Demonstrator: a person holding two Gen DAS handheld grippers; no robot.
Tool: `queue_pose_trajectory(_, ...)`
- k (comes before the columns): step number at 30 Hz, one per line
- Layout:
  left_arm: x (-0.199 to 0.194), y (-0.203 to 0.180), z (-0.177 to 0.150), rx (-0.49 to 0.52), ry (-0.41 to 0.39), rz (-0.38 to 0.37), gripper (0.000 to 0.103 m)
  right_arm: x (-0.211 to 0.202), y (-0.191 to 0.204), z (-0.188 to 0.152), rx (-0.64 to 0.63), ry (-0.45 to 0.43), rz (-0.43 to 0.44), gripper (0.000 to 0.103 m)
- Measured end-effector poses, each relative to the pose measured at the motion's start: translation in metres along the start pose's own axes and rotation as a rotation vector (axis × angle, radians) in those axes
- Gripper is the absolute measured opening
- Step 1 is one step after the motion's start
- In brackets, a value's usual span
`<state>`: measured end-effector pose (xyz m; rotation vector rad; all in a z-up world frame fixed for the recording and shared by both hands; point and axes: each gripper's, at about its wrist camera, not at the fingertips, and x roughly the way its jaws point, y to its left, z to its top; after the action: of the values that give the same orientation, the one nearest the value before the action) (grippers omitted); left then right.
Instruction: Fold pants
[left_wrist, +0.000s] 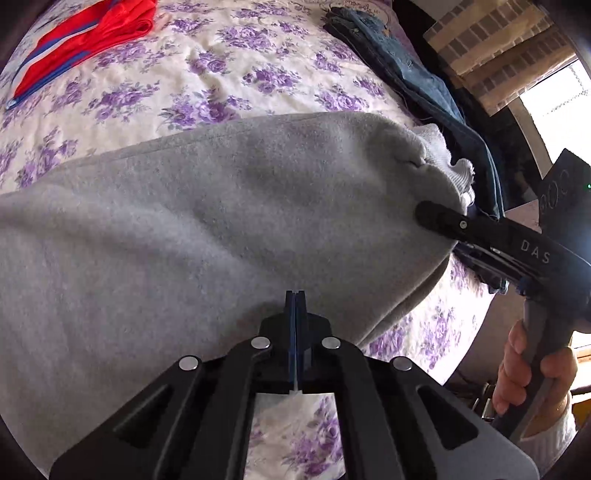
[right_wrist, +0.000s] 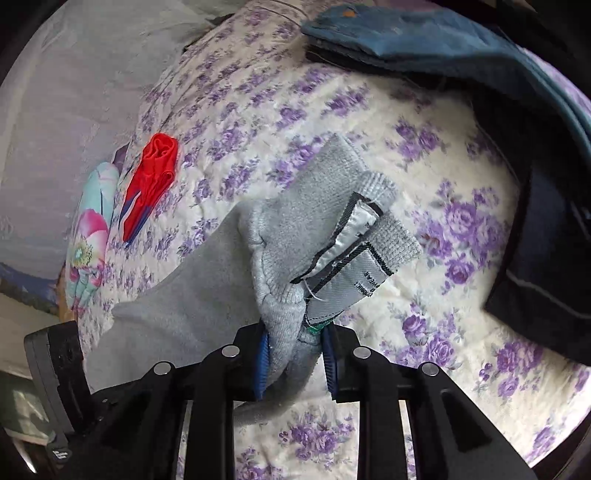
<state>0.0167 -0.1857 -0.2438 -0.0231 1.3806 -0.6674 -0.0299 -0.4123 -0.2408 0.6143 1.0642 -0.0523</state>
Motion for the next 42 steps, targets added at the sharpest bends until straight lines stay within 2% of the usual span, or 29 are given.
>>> queue_pose_trajectory(2, -0.016, 0.022, -0.012, -0.061, -0.014, -0.016, 0.000, -0.013, 0.028, 0.000, -0.122, -0.035, -0.041, 0.024)
queue_pose_trajectory(5, -0.054, 0.067, -0.034, -0.175, -0.091, -0.011, 0.000, -0.027, 0.074, -0.004, -0.320, -0.076, -0.078, 0.024)
queue_pose_trajectory(10, -0.116, 0.158, -0.057, -0.385, -0.200, 0.090, 0.000, -0.018, 0.154, -0.030, -0.705, -0.091, -0.180, 0.024)
queue_pose_trajectory(12, -0.133, 0.190, -0.067, -0.458, -0.224, 0.132, 0.000, -0.003, 0.178, -0.043, -0.782, -0.060, -0.160, 0.024)
queue_pose_trajectory(14, -0.145, 0.216, -0.080, -0.518, -0.238, 0.145, 0.000, 0.015, 0.200, -0.059, -0.837, -0.022, -0.123, 0.024)
queue_pose_trajectory(18, -0.145, 0.235, -0.090, -0.553, -0.246, 0.156, 0.000, 0.058, 0.232, -0.096, -0.948, 0.048, -0.079, 0.024)
queue_pose_trajectory(20, -0.130, 0.244, -0.091, -0.567, -0.212, 0.155, 0.000, 0.086, 0.232, -0.109, -0.960, 0.108, -0.096, 0.024)
queue_pose_trajectory(22, -0.108, 0.255, -0.095, -0.602, -0.155, 0.154, 0.000, 0.099, 0.228, -0.119, -0.964, 0.133, -0.103, 0.029)
queue_pose_trajectory(23, -0.103, 0.257, -0.099, -0.614, -0.160, 0.136, 0.000, 0.098, 0.230, -0.123, -0.987, 0.130, -0.096, 0.040)
queue_pose_trajectory(24, -0.104, 0.259, -0.101, -0.621, -0.175, 0.121, 0.000, 0.095, 0.233, -0.127, -1.015, 0.149, -0.081, 0.058)
queue_pose_trajectory(25, -0.105, 0.259, -0.102, -0.620, -0.179, 0.110, 0.000, 0.091, 0.237, -0.130, -1.043, 0.176, -0.073, 0.062)
queue_pose_trajectory(27, -0.106, 0.261, -0.103, -0.611, -0.176, 0.098, 0.000, 0.074, 0.243, -0.135, -1.088, 0.183, -0.055, 0.062)
queue_pose_trajectory(31, -0.106, 0.262, -0.102, -0.609, -0.171, 0.085, 0.000, 0.024, 0.248, -0.117, -1.023, 0.182, 0.137, 0.062)
queue_pose_trajectory(32, -0.105, 0.261, -0.102, -0.606, -0.171, 0.087, 0.000, 0.016, 0.247, -0.108, -0.987, 0.172, 0.170, 0.061)
queue_pose_trajectory(33, -0.105, 0.261, -0.102, -0.602, -0.171, 0.089, 0.000, 0.012, 0.247, -0.099, -0.955, 0.162, 0.184, 0.051)
queue_pose_trajectory(34, -0.104, 0.261, -0.101, -0.598, -0.171, 0.090, 0.000, 0.014, 0.246, -0.090, -0.931, 0.158, 0.181, 0.039)
queue_pose_trajectory(35, -0.104, 0.261, -0.101, -0.595, -0.171, 0.089, 0.000, 0.021, 0.245, -0.082, -0.916, 0.163, 0.165, 0.017)
queue_pose_trajectory(38, -0.104, 0.264, -0.102, -0.600, -0.171, 0.078, 0.000, 0.054, 0.240, -0.071, -0.851, 0.180, 0.162, 0.019)
queue_pose_trajectory(39, -0.104, 0.264, -0.102, -0.602, -0.172, 0.073, 0.000, 0.070, 0.239, -0.072, -0.841, 0.202, 0.164, 0.019)
queue_pose_trajectory(41, -0.104, 0.265, -0.102, -0.602, -0.174, 0.068, 0.000, 0.108, 0.234, -0.083, -0.832, 0.282, 0.113, 0.018)
queue_pose_trajectory(42, -0.104, 0.265, -0.103, -0.601, -0.176, 0.067, 0.000, 0.117, 0.232, -0.088, -0.832, 0.274, 0.107, 0.017)
